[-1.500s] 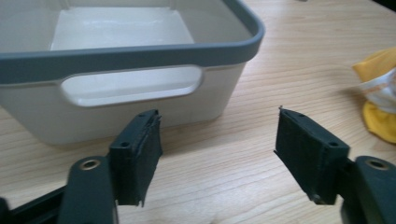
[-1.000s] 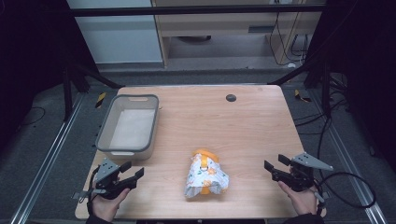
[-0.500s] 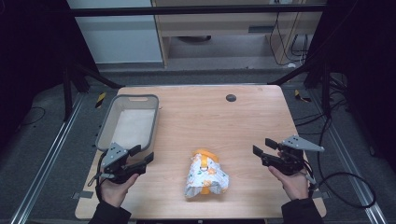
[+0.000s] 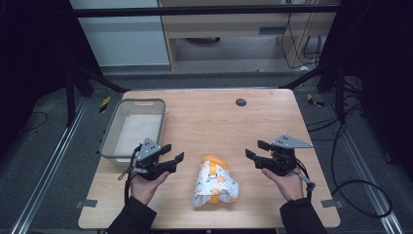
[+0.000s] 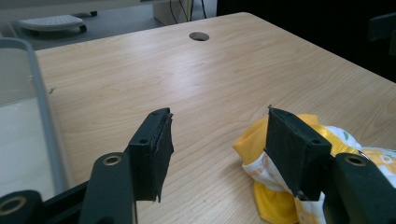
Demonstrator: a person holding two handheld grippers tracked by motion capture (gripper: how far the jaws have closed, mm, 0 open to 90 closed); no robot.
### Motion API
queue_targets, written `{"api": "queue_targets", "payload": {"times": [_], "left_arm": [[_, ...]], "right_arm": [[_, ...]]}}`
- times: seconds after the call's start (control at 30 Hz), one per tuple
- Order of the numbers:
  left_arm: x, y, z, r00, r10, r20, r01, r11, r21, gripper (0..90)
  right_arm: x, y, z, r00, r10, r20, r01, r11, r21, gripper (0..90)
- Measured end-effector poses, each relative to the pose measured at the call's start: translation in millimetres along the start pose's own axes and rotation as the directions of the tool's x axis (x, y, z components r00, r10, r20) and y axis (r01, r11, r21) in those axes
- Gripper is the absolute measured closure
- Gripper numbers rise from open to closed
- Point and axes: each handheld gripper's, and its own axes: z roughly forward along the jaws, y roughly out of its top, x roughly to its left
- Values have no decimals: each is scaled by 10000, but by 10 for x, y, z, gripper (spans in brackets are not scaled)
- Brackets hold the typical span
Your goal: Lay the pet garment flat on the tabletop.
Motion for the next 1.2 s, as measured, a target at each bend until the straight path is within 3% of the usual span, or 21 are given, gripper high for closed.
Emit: {"api": "queue_targets", "payload": {"times": [0.2, 0.6, 0.7, 0.97, 1.2], "left_arm": [[-92, 7, 179, 9994, 172, 315, -184, 9991, 378, 408], [-245, -72, 340, 9950, 405, 910, -505, 9926, 1107, 386], [-311, -121, 384, 9920, 690, 1060, -838, 9863, 1420, 379], [-402, -195, 442, 9876, 849, 1318, -1084, 9772, 1826, 364], [-404, -256, 494, 9879, 644, 1413, -929, 9742, 2055, 388]], "right_arm": [[59, -89, 131, 9994, -51, -328, 60, 9996, 266, 392], [200, -152, 282, 9950, -58, -993, 125, 9976, 676, 408], [269, -208, 345, 9909, -164, -1336, 303, 9942, 1030, 407], [390, -332, 448, 9787, -190, -2043, 518, 9863, 1564, 428], [454, -388, 519, 9688, -145, -2475, 615, 9811, 1835, 482]]}}
